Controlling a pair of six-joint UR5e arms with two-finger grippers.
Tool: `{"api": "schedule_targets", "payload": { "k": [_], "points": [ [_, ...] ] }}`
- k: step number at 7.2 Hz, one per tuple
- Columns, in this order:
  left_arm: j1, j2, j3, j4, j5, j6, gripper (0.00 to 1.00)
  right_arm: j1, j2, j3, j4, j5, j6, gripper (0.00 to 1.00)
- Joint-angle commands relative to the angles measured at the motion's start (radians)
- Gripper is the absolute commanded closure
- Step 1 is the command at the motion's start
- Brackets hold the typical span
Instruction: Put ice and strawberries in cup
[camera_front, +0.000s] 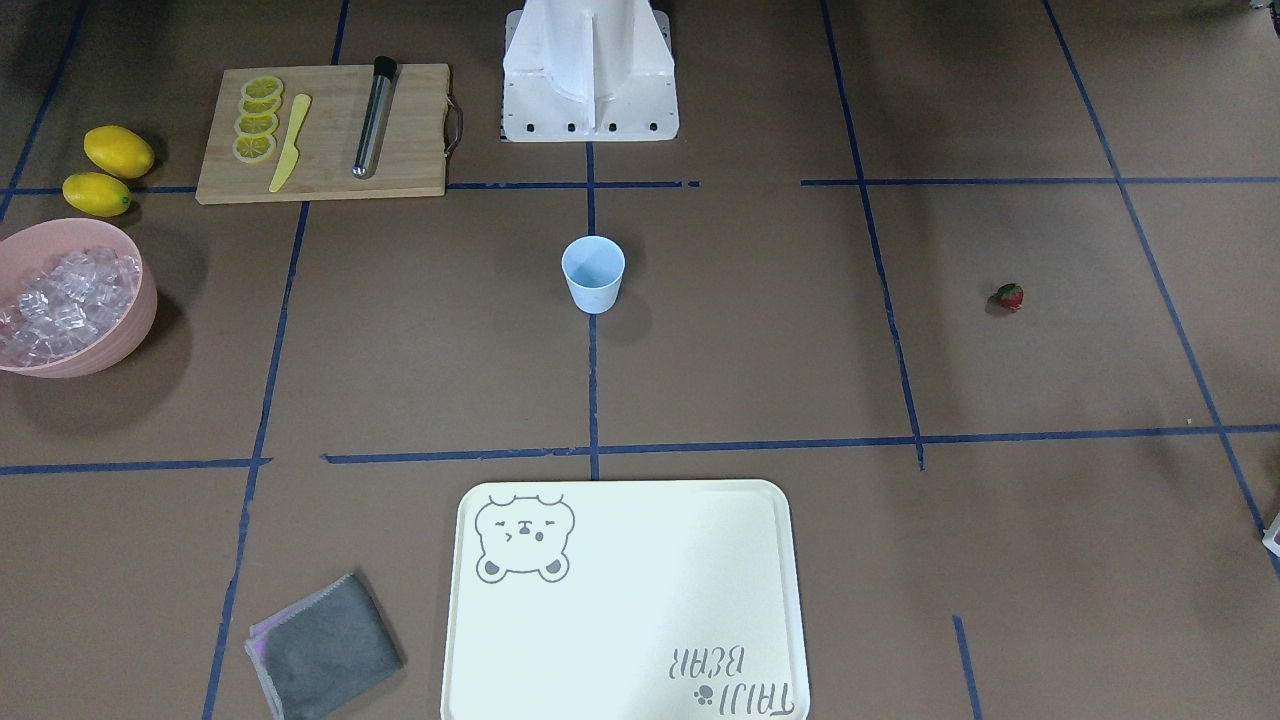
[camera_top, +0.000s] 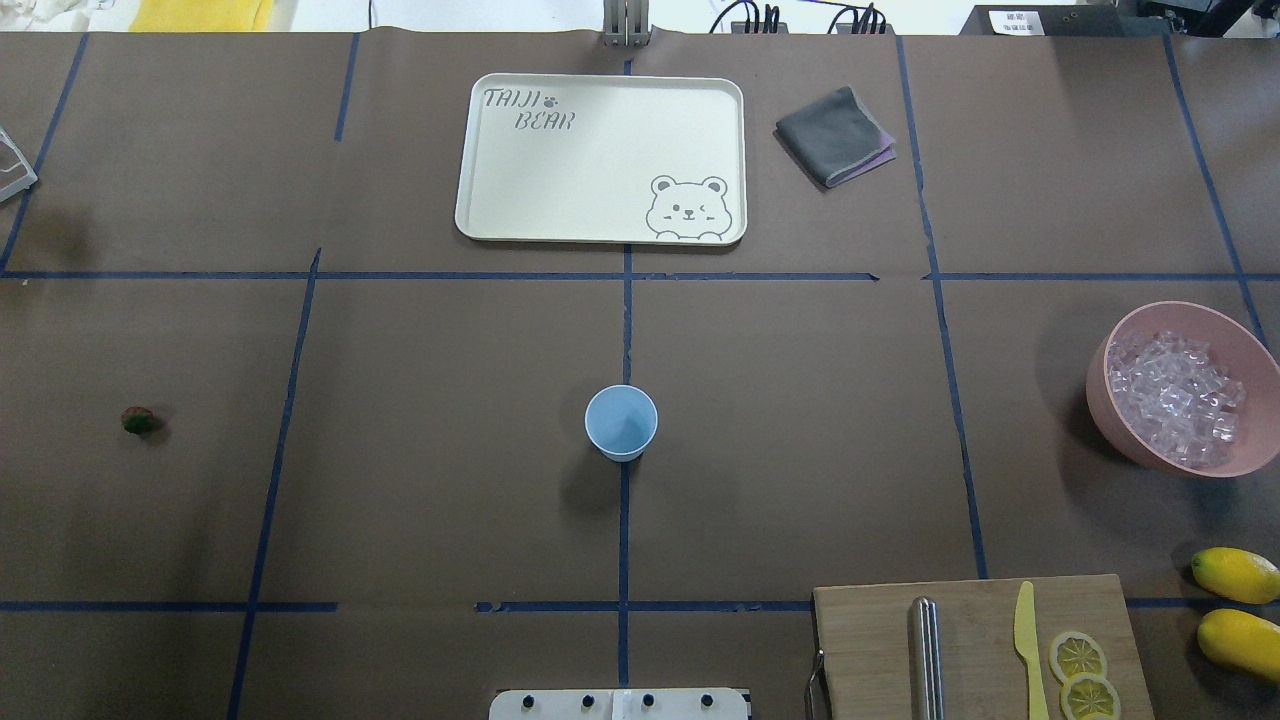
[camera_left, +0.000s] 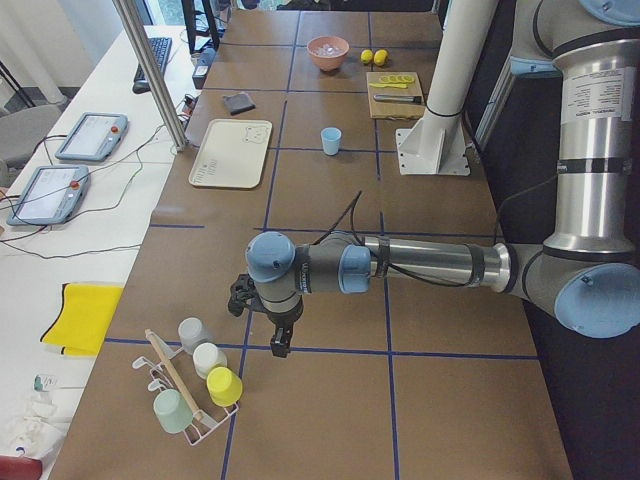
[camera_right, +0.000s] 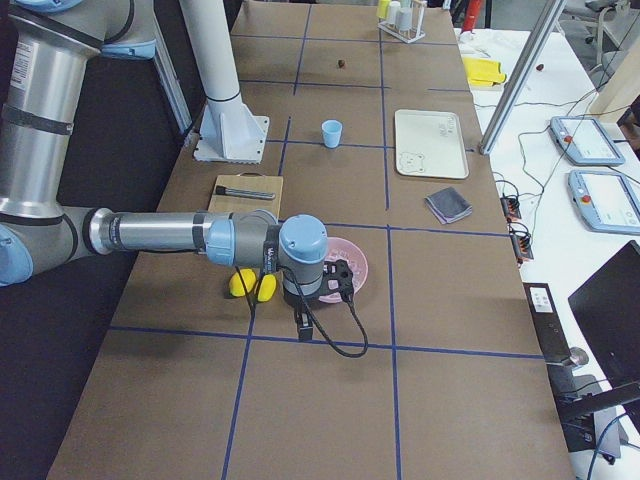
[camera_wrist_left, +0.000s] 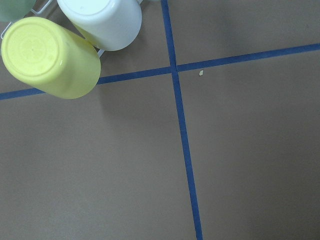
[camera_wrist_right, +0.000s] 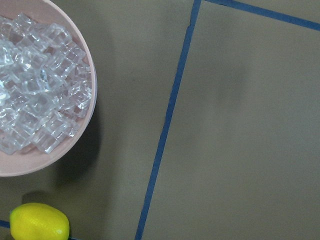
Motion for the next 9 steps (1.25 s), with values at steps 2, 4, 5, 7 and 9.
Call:
{"api": "schedule_targets", "payload": {
  "k": [2, 4, 5, 7, 9],
  "points": [
    [0.0, 0.001, -0.001, 0.0, -0.001, 0.0, 0.0, 0.0, 0.052, -0.012, -0.006, 0.003, 0.005, 0.0],
    [0.0, 0.001, -0.001, -0.002, -0.001, 0.0, 0.0, 0.0, 0.055, -0.02, 0.0, -0.003, 0.004, 0.0],
    [0.0, 0.0, -0.002, 0.0, -0.001, 0.0, 0.0, -0.001, 0.06, -0.021, 0.0, -0.001, 0.007, 0.0],
    [0.0, 0.001, -0.002, -0.002, -0.001, -0.001, 0.0, -0.006, 0.12, -0.01, 0.003, 0.005, 0.001, 0.0],
    [0.0, 0.001, -0.002, -0.003, -0.003, 0.0, 0.0, -0.108, 0.155, -0.013, 0.176, 0.003, 0.007, 0.0]
  ]
}}
